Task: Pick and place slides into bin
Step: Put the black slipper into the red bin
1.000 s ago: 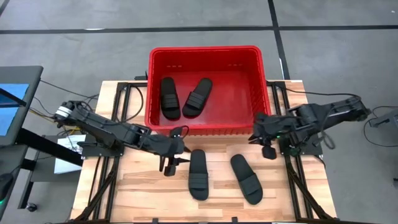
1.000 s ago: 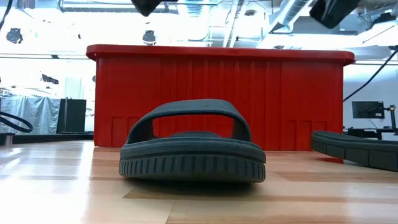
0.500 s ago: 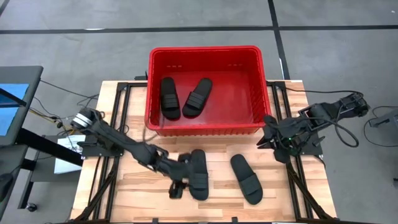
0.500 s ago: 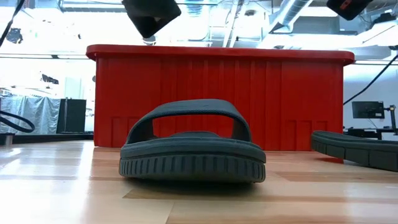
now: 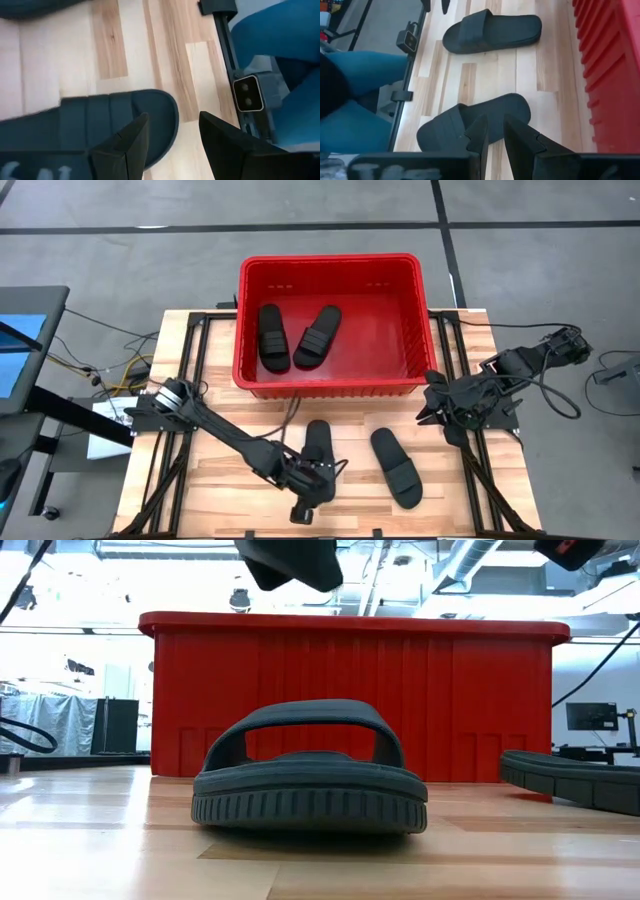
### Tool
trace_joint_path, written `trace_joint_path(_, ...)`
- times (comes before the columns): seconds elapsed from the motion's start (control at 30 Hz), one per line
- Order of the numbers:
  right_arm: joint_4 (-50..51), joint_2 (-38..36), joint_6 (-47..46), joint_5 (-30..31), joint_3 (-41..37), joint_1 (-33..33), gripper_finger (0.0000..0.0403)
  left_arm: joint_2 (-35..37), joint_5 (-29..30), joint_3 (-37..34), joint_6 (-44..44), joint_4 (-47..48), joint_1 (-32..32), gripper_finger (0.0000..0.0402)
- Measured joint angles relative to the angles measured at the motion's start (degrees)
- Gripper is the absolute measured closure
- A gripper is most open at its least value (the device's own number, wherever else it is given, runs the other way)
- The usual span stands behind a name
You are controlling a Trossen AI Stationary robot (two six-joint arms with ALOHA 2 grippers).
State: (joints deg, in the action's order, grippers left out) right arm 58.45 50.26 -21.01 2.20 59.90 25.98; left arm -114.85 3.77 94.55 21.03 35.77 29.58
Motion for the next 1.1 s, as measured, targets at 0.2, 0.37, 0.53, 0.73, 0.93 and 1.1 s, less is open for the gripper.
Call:
trace_joint_path(0.2, 2.79, 0.01, -0.61, -0.02, 0.00, 0.04, 0.0351, -5.41, -0.74, 4.54, 4.33, 1.02, 0.38, 0.0237)
trace_joint_path(0.37, 4.54, 0.02, -1.54, -0.02, 0.02, 0.04, 0.0351, -8.04, -1.72, 6.04, 7.16, 1.06, 1.19, 0.0237)
trace_joint_path(0.53, 4.55, 0.00, -1.72, -0.06, 0.02, 0.04, 0.0351, -8.17, -0.22, 5.59, 7.73, 3.94, 1.90, 0.0237)
trace_joint_path(0.73, 4.54, 0.02, -2.15, -0.07, 0.02, 0.04, 0.0351, -8.17, 1.61, 5.52, 7.75, 7.52, 2.01, 0.0237)
trace_joint_path(0.93, 4.55, 0.02, -2.13, -0.07, 0.02, 0.04, 0.0351, -8.18, 3.16, 5.50, 7.57, 7.36, 1.97, 0.0237)
trace_joint_path(1.1, 4.55, 0.00, -2.11, -0.08, 0.02, 0.04, 0.0351, -10.04, 1.34, 5.47, 7.10, 7.13, 2.57, 0.0237)
